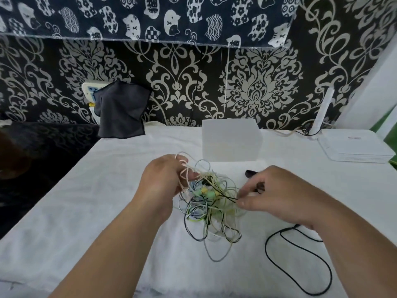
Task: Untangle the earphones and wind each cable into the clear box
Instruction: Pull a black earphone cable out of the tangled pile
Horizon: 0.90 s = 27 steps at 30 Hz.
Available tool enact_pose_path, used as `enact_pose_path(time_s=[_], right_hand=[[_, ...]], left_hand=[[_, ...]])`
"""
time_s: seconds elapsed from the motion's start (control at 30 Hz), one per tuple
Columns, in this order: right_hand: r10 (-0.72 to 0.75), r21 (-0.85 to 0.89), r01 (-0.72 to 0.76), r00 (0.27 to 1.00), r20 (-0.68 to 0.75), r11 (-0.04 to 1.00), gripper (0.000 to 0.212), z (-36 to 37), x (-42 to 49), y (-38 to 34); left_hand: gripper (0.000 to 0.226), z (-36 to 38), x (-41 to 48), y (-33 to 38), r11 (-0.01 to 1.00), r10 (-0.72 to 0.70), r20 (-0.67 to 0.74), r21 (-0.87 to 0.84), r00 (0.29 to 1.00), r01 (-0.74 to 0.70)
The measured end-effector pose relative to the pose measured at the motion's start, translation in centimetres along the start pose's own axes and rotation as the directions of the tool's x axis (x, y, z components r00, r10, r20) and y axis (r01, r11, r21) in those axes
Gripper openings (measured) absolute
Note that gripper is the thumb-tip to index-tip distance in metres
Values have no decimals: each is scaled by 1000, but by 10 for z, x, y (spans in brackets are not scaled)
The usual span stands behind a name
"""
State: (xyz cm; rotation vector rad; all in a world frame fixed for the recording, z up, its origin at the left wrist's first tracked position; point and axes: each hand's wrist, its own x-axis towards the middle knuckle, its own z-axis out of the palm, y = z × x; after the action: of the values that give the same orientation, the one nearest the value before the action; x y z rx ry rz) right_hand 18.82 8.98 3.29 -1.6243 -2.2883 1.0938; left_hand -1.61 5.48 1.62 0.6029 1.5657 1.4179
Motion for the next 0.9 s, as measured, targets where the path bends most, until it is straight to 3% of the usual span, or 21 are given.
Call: enact_pose_path(time_s=[0.07,0.2,0.27,0.33,0.4,0.47,0.57,0.63,0.77,0.9], right_hand=[[-40,-28,39,998,-46,999,15,0,1,1],[-94,205,133,977,-191,970,21,-5,0,-3],[-121,284,206,949,-291,937,23,-5,1,-6],[-122,368,256,928,-352,894,22,-3,3,-7],[-103,473,287,920,-378,833,20,-3,5,-8],[-84,586,303,925,-371,751,22,-4,5,-6],[-96,674,291,946,-311,679,24,-9,3,-4],[-112,630,230,969,-221,742,27,-9,1,-4],[-77,394,125,988,-135,911,14,-5,-1,-4],[-47,390,93,991,-126,916,13,-4,-1,-3]], left_hand=[[27,-2,4,-1,998,0,-4,-61,1000,0],[17,-8,9,-1,960,-99,23,-262,995,101],[12,-10,8,-2,998,-14,57,-57,998,18],[18,-9,6,-7,931,178,131,298,975,-210],[13,-5,4,-10,864,302,149,374,941,-337],[22,-7,7,-10,889,309,78,332,948,-317],[34,-11,12,-3,996,77,57,34,995,-79],[39,-15,12,0,998,4,89,-62,996,1],[14,-13,6,-1,998,42,176,35,984,-49],[41,-11,6,-6,969,121,177,193,977,-155]])
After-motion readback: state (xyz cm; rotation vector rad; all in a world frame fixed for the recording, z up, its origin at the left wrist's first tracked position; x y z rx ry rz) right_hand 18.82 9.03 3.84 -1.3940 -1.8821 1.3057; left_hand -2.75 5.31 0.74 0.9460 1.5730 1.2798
